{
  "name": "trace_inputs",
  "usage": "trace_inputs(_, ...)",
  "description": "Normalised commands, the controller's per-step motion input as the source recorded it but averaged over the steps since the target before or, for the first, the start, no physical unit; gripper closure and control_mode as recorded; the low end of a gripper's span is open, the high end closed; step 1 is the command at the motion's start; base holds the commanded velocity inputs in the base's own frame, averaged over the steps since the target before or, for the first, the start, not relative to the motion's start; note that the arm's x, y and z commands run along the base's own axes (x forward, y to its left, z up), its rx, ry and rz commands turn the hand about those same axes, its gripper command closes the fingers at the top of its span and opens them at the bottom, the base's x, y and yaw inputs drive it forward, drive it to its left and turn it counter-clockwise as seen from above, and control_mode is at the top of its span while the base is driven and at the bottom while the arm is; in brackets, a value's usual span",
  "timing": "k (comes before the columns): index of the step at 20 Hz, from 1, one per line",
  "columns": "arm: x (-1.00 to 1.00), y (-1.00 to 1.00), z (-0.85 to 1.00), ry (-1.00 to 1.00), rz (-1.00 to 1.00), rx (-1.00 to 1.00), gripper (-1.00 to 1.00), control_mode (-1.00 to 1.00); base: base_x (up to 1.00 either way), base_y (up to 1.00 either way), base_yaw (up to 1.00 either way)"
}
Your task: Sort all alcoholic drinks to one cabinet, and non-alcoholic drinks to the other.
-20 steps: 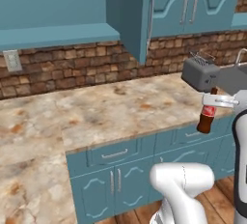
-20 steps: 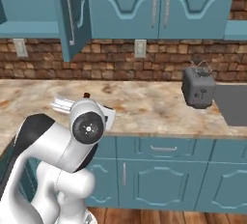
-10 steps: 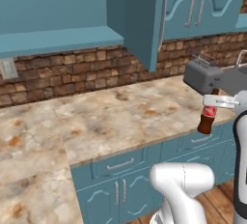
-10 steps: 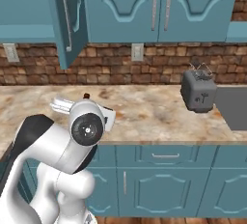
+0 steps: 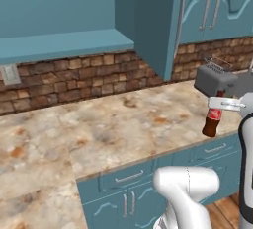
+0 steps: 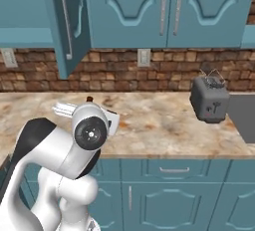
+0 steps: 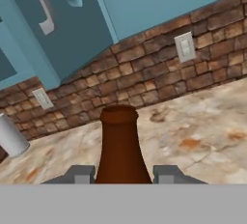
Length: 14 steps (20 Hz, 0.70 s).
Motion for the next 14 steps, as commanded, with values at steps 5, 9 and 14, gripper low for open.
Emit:
trace_inputs(5, 0.00, 0.00, 0.00, 0.00, 0.00, 0.00, 1.00, 1.00, 0.00, 0.40, 0.10)
trace_inputs(9, 0.00, 0.00, 0.00, 0.00, 0.00, 0.00, 1.00, 1.00, 0.00, 0.41, 0.34)
trace_inputs(14, 0.00, 0.00, 0.00, 0.00, 0.00, 0.00, 1.00, 1.00, 0.00, 0.42, 0.35)
